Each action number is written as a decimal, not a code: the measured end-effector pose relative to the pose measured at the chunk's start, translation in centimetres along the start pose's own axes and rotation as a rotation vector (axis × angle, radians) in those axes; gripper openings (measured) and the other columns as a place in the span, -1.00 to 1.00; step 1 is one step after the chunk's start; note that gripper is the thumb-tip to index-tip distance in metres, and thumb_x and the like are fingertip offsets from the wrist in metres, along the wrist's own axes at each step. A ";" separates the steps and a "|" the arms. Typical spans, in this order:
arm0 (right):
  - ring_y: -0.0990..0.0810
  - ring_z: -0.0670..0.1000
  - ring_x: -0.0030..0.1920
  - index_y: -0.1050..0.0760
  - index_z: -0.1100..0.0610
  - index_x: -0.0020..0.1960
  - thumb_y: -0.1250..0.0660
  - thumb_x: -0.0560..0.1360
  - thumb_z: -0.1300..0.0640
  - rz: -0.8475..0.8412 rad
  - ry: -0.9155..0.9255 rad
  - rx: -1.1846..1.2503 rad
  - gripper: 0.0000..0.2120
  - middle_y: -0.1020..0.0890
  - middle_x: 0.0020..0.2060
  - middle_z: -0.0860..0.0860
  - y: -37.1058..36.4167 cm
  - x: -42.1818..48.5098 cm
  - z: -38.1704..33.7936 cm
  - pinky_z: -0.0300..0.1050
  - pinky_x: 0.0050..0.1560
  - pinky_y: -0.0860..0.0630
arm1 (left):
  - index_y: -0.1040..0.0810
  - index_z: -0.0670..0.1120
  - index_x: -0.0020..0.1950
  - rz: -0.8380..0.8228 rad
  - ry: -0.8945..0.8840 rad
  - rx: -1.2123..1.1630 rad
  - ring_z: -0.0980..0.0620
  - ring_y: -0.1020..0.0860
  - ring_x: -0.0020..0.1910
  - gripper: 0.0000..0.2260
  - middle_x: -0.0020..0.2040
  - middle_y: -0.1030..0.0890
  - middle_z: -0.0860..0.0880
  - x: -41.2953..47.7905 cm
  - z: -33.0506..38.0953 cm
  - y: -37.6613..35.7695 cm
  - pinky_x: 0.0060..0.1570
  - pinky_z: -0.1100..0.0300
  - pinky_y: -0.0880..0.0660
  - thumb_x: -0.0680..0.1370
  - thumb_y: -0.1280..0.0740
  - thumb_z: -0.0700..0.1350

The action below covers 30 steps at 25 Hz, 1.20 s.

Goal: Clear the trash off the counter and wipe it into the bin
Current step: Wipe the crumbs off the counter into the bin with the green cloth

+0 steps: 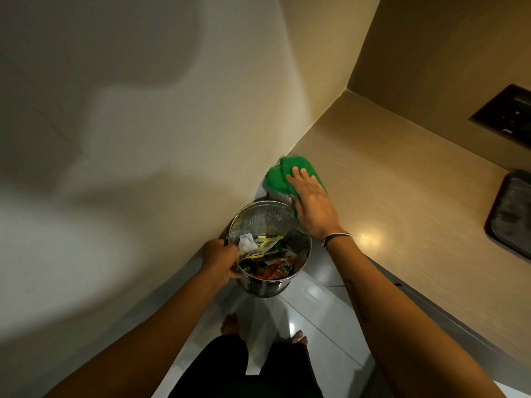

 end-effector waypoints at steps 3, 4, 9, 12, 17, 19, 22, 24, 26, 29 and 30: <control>-0.12 0.10 0.70 -0.23 0.09 0.65 -0.27 0.62 0.33 -0.022 0.105 -0.026 -0.37 -0.20 0.68 0.07 -0.8 -0.8 -2.1 -0.02 0.71 0.04 | -0.52 -0.27 -0.07 0.002 -0.004 0.006 -0.27 -0.58 -0.26 -0.78 -0.20 -0.53 -0.23 -0.1 0.2 0.1 -0.15 -0.28 -0.67 0.45 -0.18 -0.51; -0.13 0.09 0.70 -0.26 0.10 0.64 -0.27 0.61 0.36 -0.027 0.128 -0.024 -0.37 -0.21 0.67 0.07 -1.1 -1.2 -2.8 -0.02 0.71 0.04 | -0.52 -0.28 -0.11 0.003 -0.010 0.000 -0.26 -0.57 -0.27 -0.79 -0.21 -0.52 -0.23 -0.2 0.3 0.1 -0.20 -0.25 -0.66 0.45 -0.18 -0.51; -0.33 0.13 0.63 -0.42 0.14 0.54 -0.25 0.58 0.42 -0.139 0.214 0.053 -0.44 -0.43 0.57 0.12 -2.4 -3.9 -5.2 0.09 0.69 -0.17 | -0.51 -0.25 -0.22 -0.006 -0.026 -0.027 -0.25 -0.55 -0.27 -0.78 -0.21 -0.52 -0.25 -0.3 0.4 0.2 -0.39 -0.08 -0.61 0.41 -0.17 -0.52; -0.46 0.15 0.55 -0.40 0.08 0.55 -0.37 0.58 0.32 -0.272 0.213 0.041 -0.44 -0.48 0.54 0.10 -4.8 -7.6 -6.1 0.09 0.62 -0.34 | -0.54 -0.27 -0.16 -0.006 -0.053 0.024 -0.28 -0.61 -0.23 -0.82 -0.17 -0.58 -0.25 -0.2 -0.2 0.0 -0.27 -0.21 -0.69 0.41 -0.21 -0.48; -0.39 0.11 0.59 -0.38 0.06 0.56 -0.42 0.52 0.37 -0.123 0.178 0.026 -0.34 -0.47 0.55 0.06 -4.6 -11.3 -6.1 0.10 0.65 -0.24 | -0.61 -0.26 0.01 0.005 -0.043 0.066 -0.30 -0.68 -0.11 -0.74 -0.07 -0.65 -0.24 0.0 -2.3 0.3 -0.32 -0.11 -0.71 0.41 -0.25 -0.44; -0.41 0.11 0.58 -0.38 0.04 0.57 -0.41 0.55 0.34 -0.171 0.199 -0.004 -0.37 -0.49 0.54 0.05 -5.1 -12.1 -6.4 0.13 0.62 -0.33 | -0.60 -0.26 -0.01 -0.006 -0.033 0.037 -0.28 -0.65 -0.12 -0.74 -0.05 -0.63 -0.25 0.2 -3.0 0.7 -0.41 -0.02 -0.66 0.40 -0.23 -0.46; -0.40 0.13 0.58 -0.36 0.03 0.58 -0.37 0.61 0.25 -0.217 0.169 -0.009 -0.43 -0.47 0.55 0.06 -5.8 -13.5 -6.5 0.12 0.62 -0.33 | -0.58 -0.24 -0.06 -0.018 -0.035 0.052 -0.28 -0.65 -0.13 -0.77 -0.06 -0.63 -0.26 0.5 -3.9 0.8 -0.35 -0.07 -0.68 0.41 -0.24 -0.47; -0.43 0.15 0.56 -0.36 0.03 0.58 -0.35 0.63 0.24 -0.246 0.148 -0.014 -0.46 -0.48 0.54 0.07 -6.5 -14.3 -6.4 0.10 0.59 -0.34 | -0.58 -0.19 -0.15 0.009 -0.041 0.068 -0.31 -0.66 -0.14 -0.79 -0.11 -0.63 -0.26 0.5 -5.0 1.0 -0.23 -0.21 -0.71 0.40 -0.25 -0.46; -0.49 0.15 0.52 -0.40 0.04 0.55 -0.39 0.59 0.28 -0.170 0.109 -0.014 -0.44 -0.52 0.51 0.07 -6.7 -15.2 -5.8 0.03 0.57 -0.31 | -0.58 -0.13 -0.20 0.008 -0.043 0.066 -0.32 -0.67 -0.15 -0.77 -0.16 -0.63 -0.24 1.1 -6.3 0.6 -0.15 -0.31 -0.70 0.39 -0.26 -0.43; -0.49 0.13 0.53 -0.39 0.06 0.56 -0.45 0.54 0.29 -0.130 0.051 0.015 -0.38 -0.52 0.51 0.07 -8.6 -17.2 -5.3 -0.06 0.55 -0.18 | -0.57 -0.10 -0.21 0.038 -0.052 0.090 -0.21 -0.64 -0.27 -0.80 -0.22 -0.62 -0.19 1.9 -9.3 0.7 -0.21 -0.22 -0.72 0.39 -0.27 -0.38; -0.47 0.14 0.54 -0.38 0.08 0.57 -0.43 0.55 0.30 -0.142 0.023 0.033 -0.38 -0.51 0.52 0.08 -9.9 -18.2 -5.0 -0.03 0.58 -0.19 | -0.59 -0.11 -0.17 0.034 -0.036 0.085 -0.18 -0.63 -0.31 -0.78 -0.22 -0.62 -0.16 2.4 -10.7 0.5 -0.26 -0.13 -0.71 0.39 -0.26 -0.39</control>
Point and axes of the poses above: each hand's wrist, its own x-axis towards the middle knuckle, its own y-axis out of the back of the hand, z = x × y, the point moved 9 cm from there along x, towards the middle knuckle
